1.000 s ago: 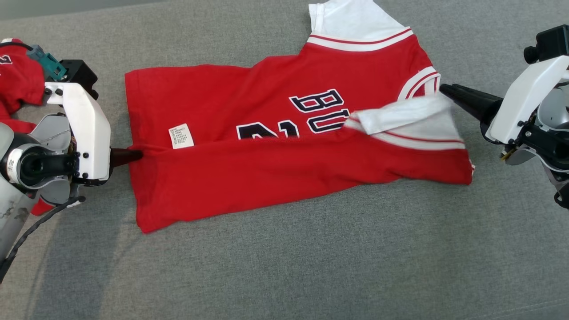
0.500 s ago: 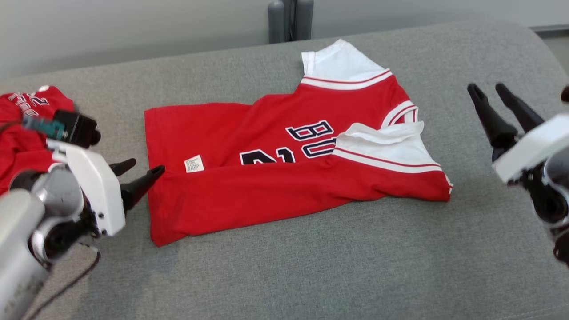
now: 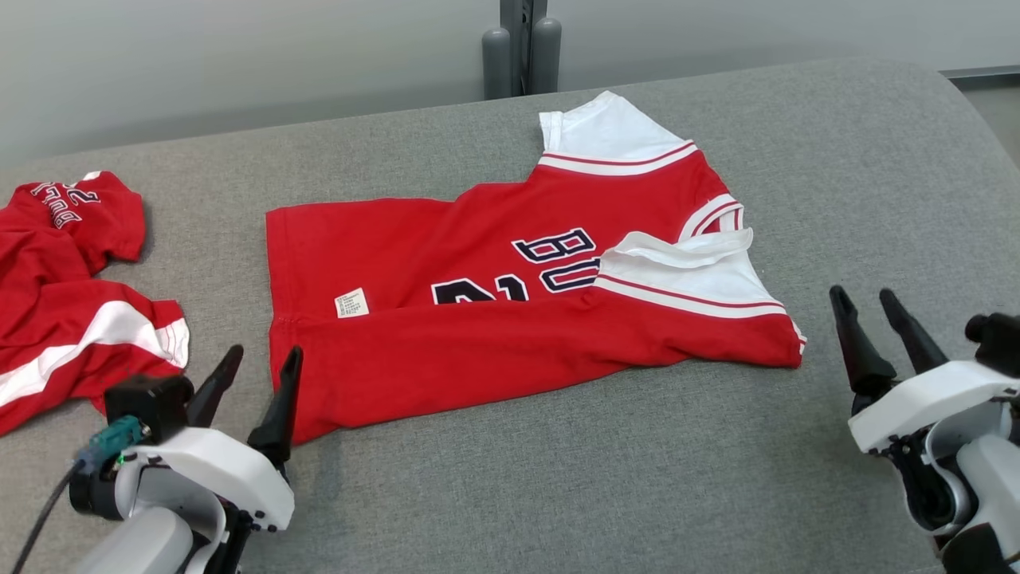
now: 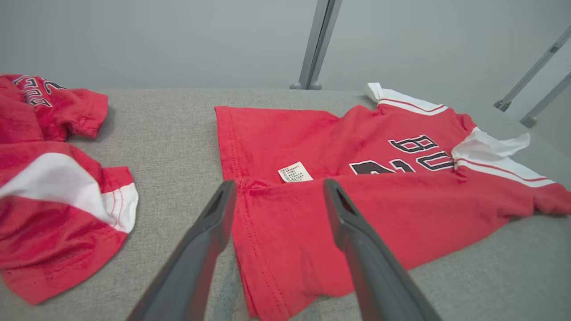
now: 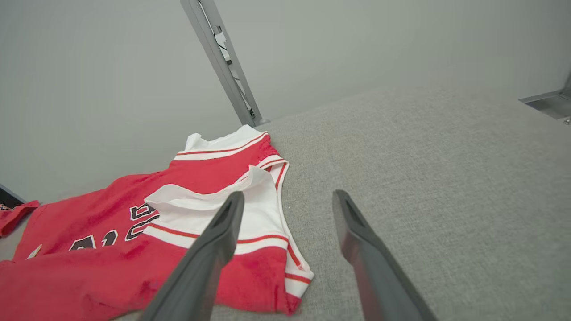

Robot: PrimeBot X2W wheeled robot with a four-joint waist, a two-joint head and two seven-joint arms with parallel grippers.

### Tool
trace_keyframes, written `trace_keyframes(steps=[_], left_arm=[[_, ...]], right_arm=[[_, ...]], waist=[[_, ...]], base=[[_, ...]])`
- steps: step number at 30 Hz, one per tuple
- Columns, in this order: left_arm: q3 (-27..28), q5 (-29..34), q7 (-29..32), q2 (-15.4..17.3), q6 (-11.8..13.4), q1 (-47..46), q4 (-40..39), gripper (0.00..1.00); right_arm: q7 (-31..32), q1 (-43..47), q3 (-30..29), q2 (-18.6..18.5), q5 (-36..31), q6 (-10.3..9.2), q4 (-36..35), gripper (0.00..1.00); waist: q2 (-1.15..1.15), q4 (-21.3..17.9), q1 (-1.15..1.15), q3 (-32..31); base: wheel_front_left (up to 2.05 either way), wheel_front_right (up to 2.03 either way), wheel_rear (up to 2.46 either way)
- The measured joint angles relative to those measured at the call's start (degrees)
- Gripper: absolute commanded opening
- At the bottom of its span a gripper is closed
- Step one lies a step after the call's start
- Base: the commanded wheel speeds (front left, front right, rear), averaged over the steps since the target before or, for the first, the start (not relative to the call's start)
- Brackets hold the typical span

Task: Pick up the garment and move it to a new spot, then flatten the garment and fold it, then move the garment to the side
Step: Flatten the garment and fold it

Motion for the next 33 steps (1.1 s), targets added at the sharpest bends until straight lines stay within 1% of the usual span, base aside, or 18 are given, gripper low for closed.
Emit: trace_keyframes(steps=[3,6,8,12,19,24,25,26,27,28,29,30,33], left_arm=[[-0.36,0.81,-1.04,-1.08,1.45,1.05,1.97,1.0],[-0.6,1.02,-1.47,-2.59,1.66,1.14,3.72,1.0],[-0.63,0.66,-1.63,-3.85,1.04,1.05,5.0,1.0],[-1.43,0.08,-0.79,-5.03,-0.69,0.23,9.71,1.0],[-3.59,-0.89,2.77,-8.35,-3.87,-2.4,16.38,1.0],[-4.47,-2.59,6.28,-9.31,-4.5,-2.59,17.92,1.0],[-4.42,-3.1,6.78,-9.38,-4.61,-2.59,17.73,1.0],[-4.61,-3.04,7.43,-9.31,-4.58,-2.59,17.56,1.0],[-4.72,-3.07,7.9,-9.18,-4.52,-2.59,17.31,0.94],[-4.75,-3.12,8.44,-9.09,-4.5,-2.59,17.01,0.63],[-4.94,-3.14,8.93,-8.98,-4.45,-2.61,16.67,0.08],[-5.27,-3.07,9.47,-8.7,-4.44,-2.65,16.41,0.0],[-5.31,-3.2,10.15,-8.09,-4.44,-2.65,15.5,0.0]], right_arm=[[0.31,0.32,0.49,1.47,0.69,0.0,3.33,1.0],[1.42,-0.03,0.41,2.72,1.11,0.0,7.81,1.0],[1.62,-0.82,0.04,3.67,1.99,-0.01,9.94,1.0],[2.91,-2.54,0.35,5.23,3.04,0.0,12.79,1.0],[5.75,-4.45,2.79,6.15,4.39,0.0,14.59,1.0],[6.73,-4.97,4.76,6.06,5.64,0.0,14.72,1.0],[6.79,-4.97,5.12,6.03,5.89,0.0,14.72,0.76],[6.99,-4.97,5.41,5.97,6.03,0.0,14.71,0.4],[7.13,-4.98,5.79,5.84,6.16,0.0,14.65,0.0],[7.19,-4.98,6.28,5.69,6.31,0.0,14.54,0.0],[7.35,-4.97,6.81,5.5,6.39,0.0,14.43,0.0],[7.35,-4.98,7.15,5.43,6.48,0.0,14.3,0.0],[6.79,-5.22,7.78,5.25,6.98,0.0,13.79,0.0]], waist=[[0.0,0.11,0.0,0.31],[0.0,0.58,0.0,0.5],[0.0,1.03,0.0,0.63],[0.0,1.71,0.0,1.01],[0.0,2.28,0.0,1.45],[0.0,2.11,0.0,1.18],[0.0,2.14,0.0,1.1],[0.0,2.18,0.0,1.02],[0.0,2.24,0.0,0.93],[0.0,2.31,0.0,0.84],[0.0,2.37,0.0,0.73],[0.0,2.41,0.0,0.63],[0.0,2.38,0.0,0.27]], base=[[0.0,0.0,0.0],[0.0,0.0,0.0],[0.0,0.0,0.0],[0.0,0.0,0.0],[0.0,0.0,0.0],[0.0,0.0,0.0],[0.0,0.0,0.0],[0.0,0.0,0.0],[0.0,0.0,0.0],[0.0,0.0,0.0],[0.0,0.0,0.0],[0.0,0.0,0.0],[0.0,0.0,0.0]])
